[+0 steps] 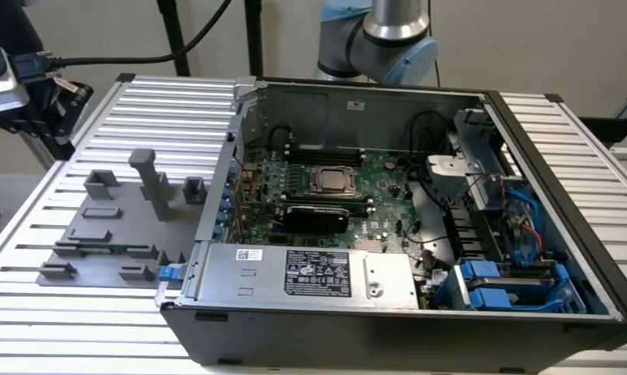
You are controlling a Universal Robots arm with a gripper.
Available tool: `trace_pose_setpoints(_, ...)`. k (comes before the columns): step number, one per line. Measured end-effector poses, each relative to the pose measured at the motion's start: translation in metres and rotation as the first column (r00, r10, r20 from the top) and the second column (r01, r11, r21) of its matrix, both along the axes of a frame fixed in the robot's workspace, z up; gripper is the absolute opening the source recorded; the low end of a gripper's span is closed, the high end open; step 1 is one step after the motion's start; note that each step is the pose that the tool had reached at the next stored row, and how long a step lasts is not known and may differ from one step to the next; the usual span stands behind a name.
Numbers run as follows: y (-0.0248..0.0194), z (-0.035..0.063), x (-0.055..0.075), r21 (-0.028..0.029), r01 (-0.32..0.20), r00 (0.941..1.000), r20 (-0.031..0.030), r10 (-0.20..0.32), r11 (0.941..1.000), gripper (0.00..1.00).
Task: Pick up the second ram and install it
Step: 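Pick up the second ram and move it above second insertion slot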
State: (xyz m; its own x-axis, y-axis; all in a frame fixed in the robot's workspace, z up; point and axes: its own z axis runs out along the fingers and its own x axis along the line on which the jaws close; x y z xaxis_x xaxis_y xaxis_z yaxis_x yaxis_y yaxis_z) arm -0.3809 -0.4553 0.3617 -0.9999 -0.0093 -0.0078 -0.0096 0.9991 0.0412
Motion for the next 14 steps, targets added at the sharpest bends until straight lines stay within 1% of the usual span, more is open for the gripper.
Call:
trace_pose_setpoints(2,0.0000,-0.0009,0.0000,0.0000,-0.036,0.9994,0.0000,0.036,0.9994,0.00)
trace_pose_setpoints(4,0.0000,-0.0019,0.0000,0.0001,-0.072,0.9974,0.0000,0.072,0.9974,0.00)
trace_pose_setpoints(7,0.0000,-0.0036,0.0000,0.0001,-0.127,0.9919,0.0000,0.127,0.9919,0.00)
trace_pose_setpoints(10,0.0000,-0.0057,0.0000,0.0001,-0.181,0.9835,0.0001,0.181,0.9835,0.00)
trace_pose_setpoints(12,0.0000,-0.0071,0.0000,0.0000,-0.216,0.9764,0.0000,0.216,0.9764,0.00)
trace_pose_setpoints(14,0.0000,-0.0085,0.0000,0.0001,-0.251,0.9679,0.0000,0.251,0.9679,0.00)
